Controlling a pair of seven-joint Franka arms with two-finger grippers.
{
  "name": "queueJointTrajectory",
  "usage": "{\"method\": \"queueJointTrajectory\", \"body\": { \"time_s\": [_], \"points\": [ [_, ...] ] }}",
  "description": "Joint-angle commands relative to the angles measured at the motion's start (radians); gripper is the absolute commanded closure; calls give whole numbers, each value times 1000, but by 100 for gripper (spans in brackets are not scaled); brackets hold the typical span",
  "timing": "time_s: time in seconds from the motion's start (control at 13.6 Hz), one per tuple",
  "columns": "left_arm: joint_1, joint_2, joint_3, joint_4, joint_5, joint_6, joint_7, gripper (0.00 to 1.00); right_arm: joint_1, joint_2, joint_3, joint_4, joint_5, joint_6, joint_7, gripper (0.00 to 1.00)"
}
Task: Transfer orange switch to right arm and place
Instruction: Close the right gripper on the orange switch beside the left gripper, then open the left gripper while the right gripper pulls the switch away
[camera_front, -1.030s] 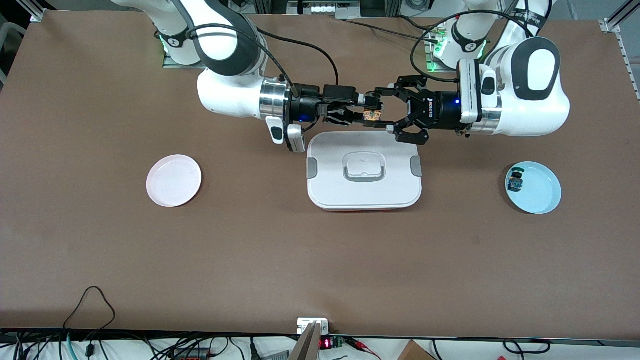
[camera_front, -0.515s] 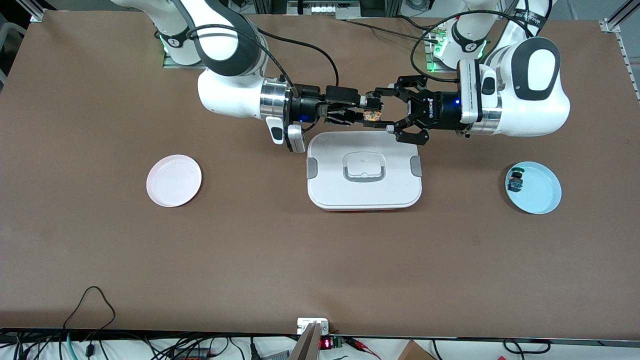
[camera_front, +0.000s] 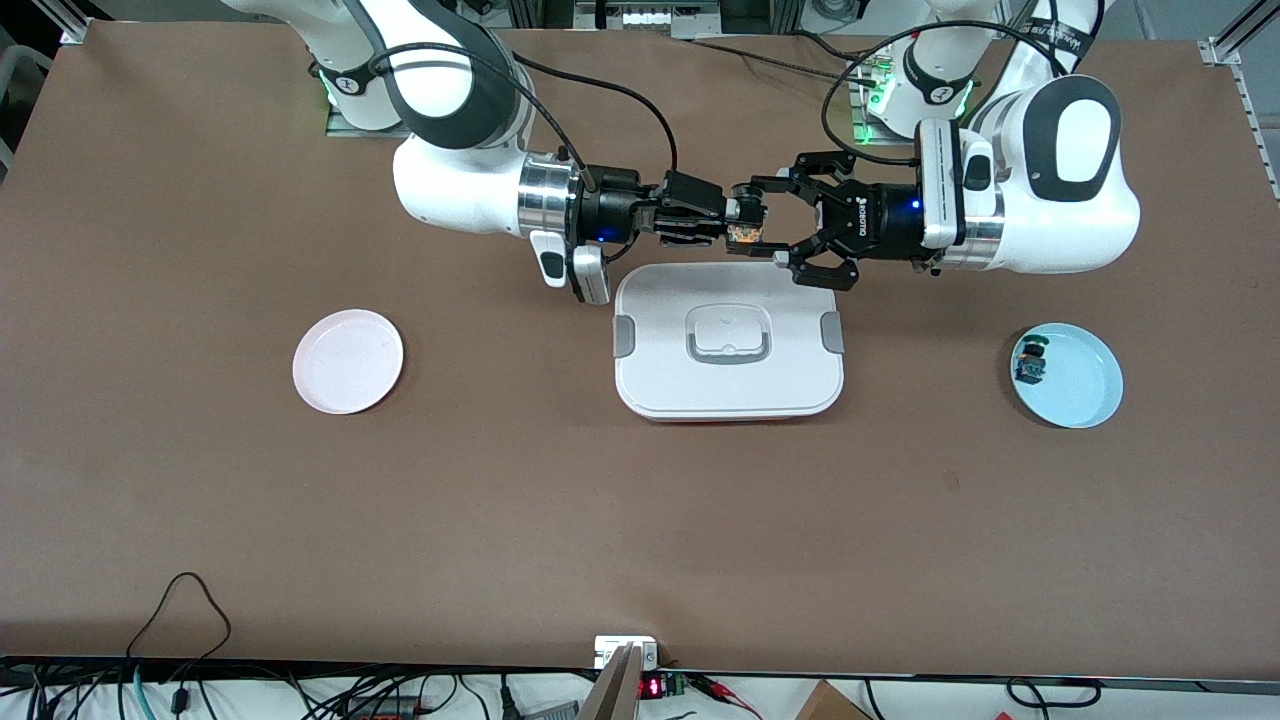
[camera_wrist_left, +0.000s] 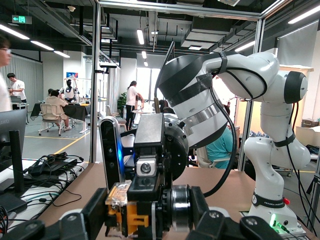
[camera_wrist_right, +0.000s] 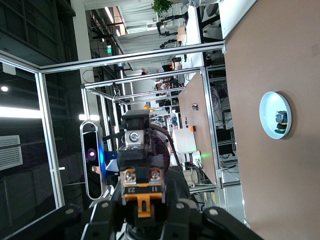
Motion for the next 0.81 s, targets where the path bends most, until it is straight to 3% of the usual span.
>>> {"method": "queueJointTrajectory", "body": {
  "time_s": [0.0,0.15,0.22,0.29,0.37,0.74],
  "points": [
    [16,-24,-14,-7,-40,-3,45,100,9,-4,-1,-3,19,10,-11,85],
    [16,-24,-14,-9,-40,-3,44,100,8,-5,-1,-3,19,10,-11,86],
    [18,-24,-14,-9,-40,-3,39,89,8,-4,-1,-3,19,10,-11,86],
    [18,-24,-11,-7,-40,-3,32,60,8,-4,-1,0,13,10,-13,86],
    [26,-24,-11,-9,-40,-7,13,1,8,-4,-1,0,13,10,-23,86],
    [119,-15,-3,28,-34,-74,10,0,6,-4,-1,0,11,7,-34,89]
  ]
}}
